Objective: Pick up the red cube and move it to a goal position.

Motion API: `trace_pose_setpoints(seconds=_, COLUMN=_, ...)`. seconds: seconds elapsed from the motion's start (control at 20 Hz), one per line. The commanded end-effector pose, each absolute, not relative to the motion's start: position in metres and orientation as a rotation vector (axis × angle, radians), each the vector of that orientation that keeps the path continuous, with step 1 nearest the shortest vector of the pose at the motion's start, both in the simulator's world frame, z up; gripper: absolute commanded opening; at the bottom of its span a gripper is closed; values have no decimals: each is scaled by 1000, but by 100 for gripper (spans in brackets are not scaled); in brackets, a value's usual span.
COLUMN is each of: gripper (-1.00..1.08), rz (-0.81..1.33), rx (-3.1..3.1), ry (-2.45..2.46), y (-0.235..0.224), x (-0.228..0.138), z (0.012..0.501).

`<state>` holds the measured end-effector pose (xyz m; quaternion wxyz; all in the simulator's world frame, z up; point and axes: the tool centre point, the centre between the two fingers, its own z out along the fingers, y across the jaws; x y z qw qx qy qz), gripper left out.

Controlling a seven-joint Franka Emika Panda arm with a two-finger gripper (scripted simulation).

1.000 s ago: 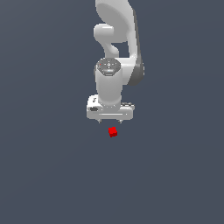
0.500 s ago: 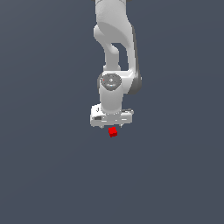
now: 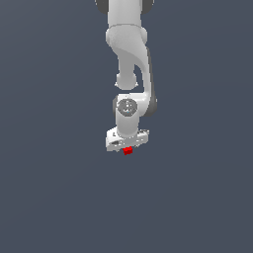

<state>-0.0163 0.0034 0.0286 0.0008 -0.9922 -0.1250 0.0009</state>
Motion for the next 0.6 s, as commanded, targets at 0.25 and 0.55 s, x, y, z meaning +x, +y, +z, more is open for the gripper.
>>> trace_pose_setpoints(seconds=0.25, gripper=-100, rz=0, rx=-3112, ry=-426, y=4, x=-16, z=20)
trace_pose_setpoints(seconds=0.55, gripper=-100, rz=0, rx=-3112, ry=-426, y=4, x=-16, z=20)
